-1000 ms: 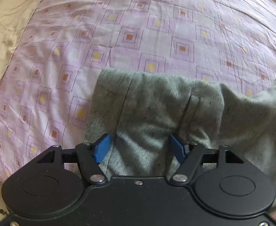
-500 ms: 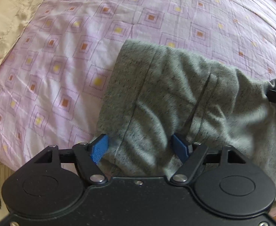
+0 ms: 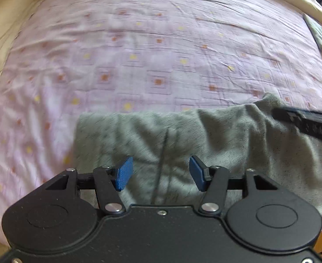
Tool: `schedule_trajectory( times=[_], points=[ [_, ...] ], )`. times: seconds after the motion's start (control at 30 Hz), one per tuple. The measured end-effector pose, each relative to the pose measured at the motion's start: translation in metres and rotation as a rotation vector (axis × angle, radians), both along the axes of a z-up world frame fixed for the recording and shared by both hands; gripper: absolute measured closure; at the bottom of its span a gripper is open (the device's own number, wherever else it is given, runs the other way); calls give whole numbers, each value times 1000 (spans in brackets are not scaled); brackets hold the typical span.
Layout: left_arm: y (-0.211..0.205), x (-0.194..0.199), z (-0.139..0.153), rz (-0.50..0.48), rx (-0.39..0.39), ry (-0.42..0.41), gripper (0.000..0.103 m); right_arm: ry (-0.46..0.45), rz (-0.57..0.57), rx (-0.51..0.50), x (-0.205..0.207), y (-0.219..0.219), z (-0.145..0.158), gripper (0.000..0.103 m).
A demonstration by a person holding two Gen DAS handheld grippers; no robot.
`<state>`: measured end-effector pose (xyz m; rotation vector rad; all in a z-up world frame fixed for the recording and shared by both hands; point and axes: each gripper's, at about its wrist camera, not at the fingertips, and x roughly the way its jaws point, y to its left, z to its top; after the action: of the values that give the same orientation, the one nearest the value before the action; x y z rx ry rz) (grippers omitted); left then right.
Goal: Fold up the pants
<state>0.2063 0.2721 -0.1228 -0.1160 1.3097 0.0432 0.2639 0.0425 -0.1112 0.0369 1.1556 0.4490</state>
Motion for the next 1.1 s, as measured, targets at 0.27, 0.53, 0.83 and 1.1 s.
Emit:
schedule_trajectory(
  times=[0.27,0.53,0.83,1.1],
  points=[
    [-7,-19,-22,-85,85,51,38,137,-225,-153,-46,-91,-23,87],
    [-11,-15,-21,-80,111,81,38,115,-302,-134,-61,-117,-1,79],
    [-22,-10,-7,-43,87,102,42,81,83,-157,21,-98,-8,60],
    [-53,16,21,3,39,67,42,149,300,-106,34,-96,-22,93]
  ],
)
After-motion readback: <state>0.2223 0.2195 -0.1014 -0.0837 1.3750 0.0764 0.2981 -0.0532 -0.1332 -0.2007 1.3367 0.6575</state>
